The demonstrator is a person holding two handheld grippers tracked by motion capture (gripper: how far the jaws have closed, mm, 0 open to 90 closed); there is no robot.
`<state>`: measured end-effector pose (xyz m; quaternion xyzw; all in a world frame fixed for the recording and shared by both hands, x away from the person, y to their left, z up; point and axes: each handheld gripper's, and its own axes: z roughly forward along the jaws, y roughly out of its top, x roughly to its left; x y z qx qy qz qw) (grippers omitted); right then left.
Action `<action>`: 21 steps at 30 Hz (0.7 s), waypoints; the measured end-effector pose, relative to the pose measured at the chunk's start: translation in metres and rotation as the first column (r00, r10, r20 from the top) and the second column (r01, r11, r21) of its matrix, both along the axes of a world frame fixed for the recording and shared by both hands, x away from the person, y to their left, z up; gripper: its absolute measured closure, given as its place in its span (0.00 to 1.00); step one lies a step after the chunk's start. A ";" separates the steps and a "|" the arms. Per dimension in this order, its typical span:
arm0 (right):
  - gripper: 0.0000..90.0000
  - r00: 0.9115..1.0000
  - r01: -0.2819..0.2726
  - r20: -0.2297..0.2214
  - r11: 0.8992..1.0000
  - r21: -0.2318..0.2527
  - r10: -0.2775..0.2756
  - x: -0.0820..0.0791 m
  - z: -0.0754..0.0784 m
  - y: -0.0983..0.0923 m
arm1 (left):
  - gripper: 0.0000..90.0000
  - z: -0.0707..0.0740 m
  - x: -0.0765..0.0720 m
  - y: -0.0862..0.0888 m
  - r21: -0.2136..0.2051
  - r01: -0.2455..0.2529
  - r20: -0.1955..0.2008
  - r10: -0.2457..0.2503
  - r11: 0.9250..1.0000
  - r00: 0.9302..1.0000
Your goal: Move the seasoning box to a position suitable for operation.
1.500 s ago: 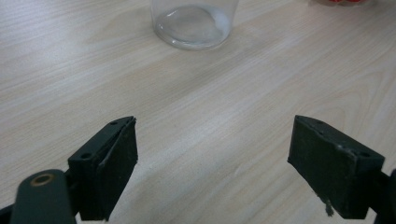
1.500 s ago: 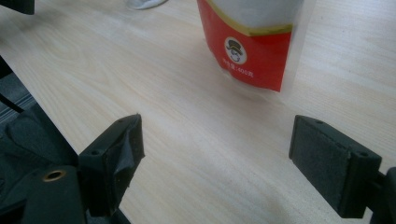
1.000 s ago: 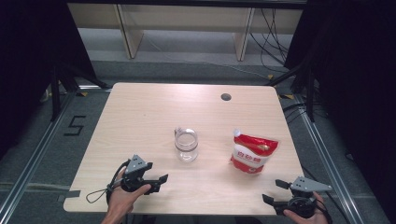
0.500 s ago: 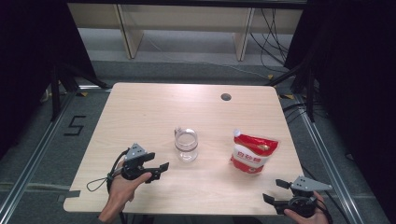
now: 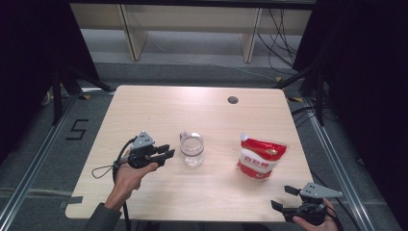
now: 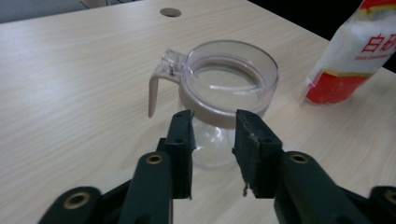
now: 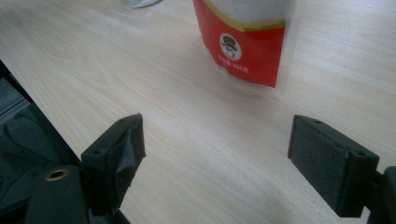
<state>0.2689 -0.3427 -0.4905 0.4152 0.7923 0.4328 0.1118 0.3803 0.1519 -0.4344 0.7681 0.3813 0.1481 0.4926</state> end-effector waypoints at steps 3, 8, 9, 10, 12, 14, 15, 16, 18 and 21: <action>0.22 0.999 -0.004 0.046 1.000 -0.016 0.004 0.003 -0.001 -0.002 | 0.84 0.003 0.010 -0.004 -0.001 0.001 0.013 -0.001 1.000 1.000; 0.22 0.999 -0.011 0.047 1.000 -0.021 0.012 0.004 0.000 0.000 | 0.93 0.002 0.026 -0.010 0.007 -0.006 0.007 0.006 1.000 1.000; 0.22 0.999 -0.014 0.050 1.000 -0.024 0.015 0.004 -0.001 0.000 | 0.95 0.002 0.028 -0.010 0.007 -0.009 0.003 0.009 1.000 1.000; 0.22 0.999 -0.016 0.051 1.000 -0.025 0.017 0.004 -0.001 0.000 | 0.96 0.002 0.031 -0.011 0.006 -0.013 0.007 0.013 1.000 1.000; 0.22 0.998 -0.011 0.054 1.000 -0.021 0.012 0.004 -0.001 -0.001 | 0.99 0.003 0.035 -0.011 -0.001 -0.014 0.009 0.014 1.000 1.000; 0.22 0.998 -0.009 0.056 1.000 -0.018 0.010 0.004 -0.001 -0.001 | 0.99 0.004 0.039 -0.013 0.013 -0.012 0.007 0.012 1.000 1.000; 0.22 0.998 -0.010 0.056 1.000 -0.019 0.011 0.004 -0.001 -0.001 | 0.99 0.006 0.042 -0.014 0.023 -0.007 0.008 0.007 1.000 1.000; 0.22 1.000 -0.002 0.021 1.000 -0.005 0.002 0.002 0.000 0.001 | 0.99 0.006 0.044 -0.014 0.014 -0.008 0.011 0.007 1.000 1.000; 0.22 1.000 -0.004 0.025 1.000 -0.008 0.004 0.003 0.000 0.001 | 0.99 0.009 0.051 -0.016 0.017 0.006 0.032 -0.006 1.000 0.999; 0.22 1.000 -0.008 0.029 1.000 -0.003 0.008 0.002 0.000 0.002 | 0.99 0.013 0.059 -0.021 0.014 -0.016 0.006 0.015 1.000 1.000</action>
